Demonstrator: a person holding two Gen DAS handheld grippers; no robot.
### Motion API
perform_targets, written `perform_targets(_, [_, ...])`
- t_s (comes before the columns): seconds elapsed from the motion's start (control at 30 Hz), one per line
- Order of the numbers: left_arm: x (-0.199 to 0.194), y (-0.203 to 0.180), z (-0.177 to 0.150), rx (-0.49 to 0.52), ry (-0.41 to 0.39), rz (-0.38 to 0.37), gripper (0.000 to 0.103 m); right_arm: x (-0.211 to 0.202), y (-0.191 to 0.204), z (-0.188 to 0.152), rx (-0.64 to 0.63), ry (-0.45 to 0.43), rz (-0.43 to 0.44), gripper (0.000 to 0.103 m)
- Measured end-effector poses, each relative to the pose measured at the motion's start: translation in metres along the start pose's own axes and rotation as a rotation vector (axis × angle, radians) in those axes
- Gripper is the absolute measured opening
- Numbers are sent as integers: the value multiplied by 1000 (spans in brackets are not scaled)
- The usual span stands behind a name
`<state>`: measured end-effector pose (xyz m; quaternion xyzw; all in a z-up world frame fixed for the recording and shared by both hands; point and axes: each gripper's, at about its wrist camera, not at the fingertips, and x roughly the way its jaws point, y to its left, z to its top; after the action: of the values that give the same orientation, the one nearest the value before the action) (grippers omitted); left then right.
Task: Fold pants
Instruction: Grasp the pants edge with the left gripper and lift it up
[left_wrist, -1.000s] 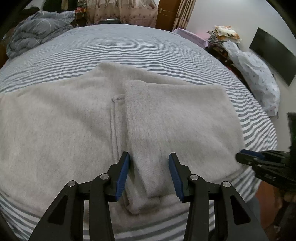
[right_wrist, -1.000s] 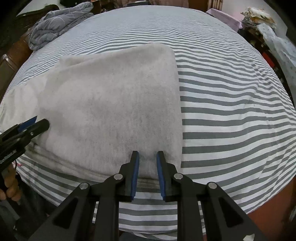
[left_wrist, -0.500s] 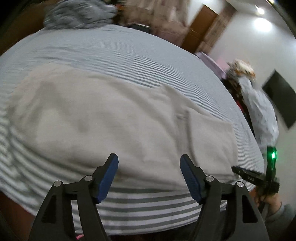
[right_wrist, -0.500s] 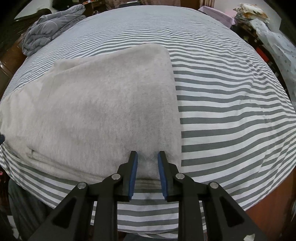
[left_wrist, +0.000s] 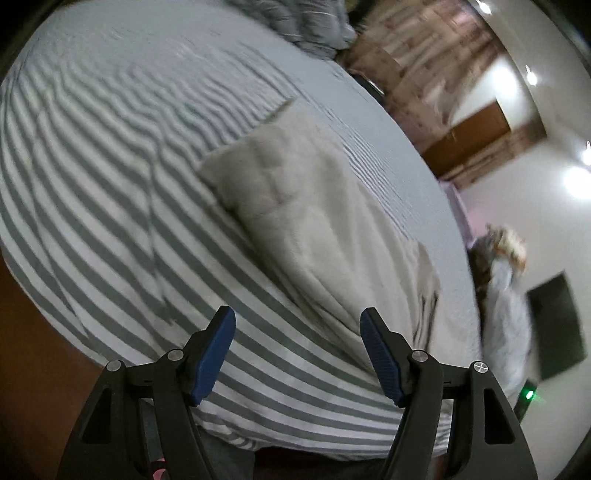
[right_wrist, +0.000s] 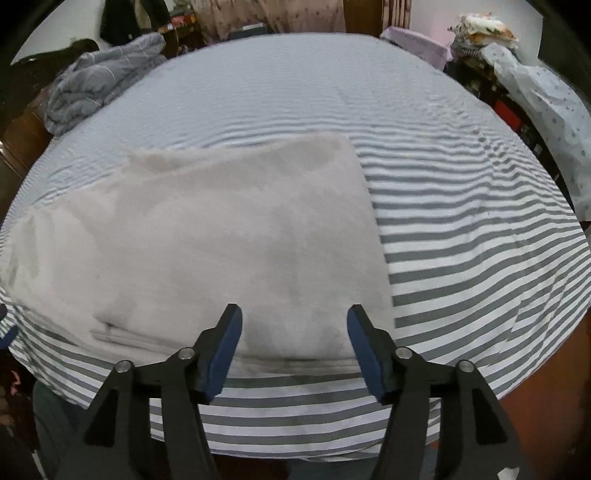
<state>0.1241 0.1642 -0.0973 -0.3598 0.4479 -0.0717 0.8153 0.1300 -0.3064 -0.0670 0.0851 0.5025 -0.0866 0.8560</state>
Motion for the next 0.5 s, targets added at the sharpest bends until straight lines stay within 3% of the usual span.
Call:
perform_targets(0.27, [10,45,21,-249,37,-155,71,-14,37,4,-18,-30,68,61])
perform_targets(0.5, [34,51,37,-269,41,-195,71,-16,56,6,-28,-20,106,62])
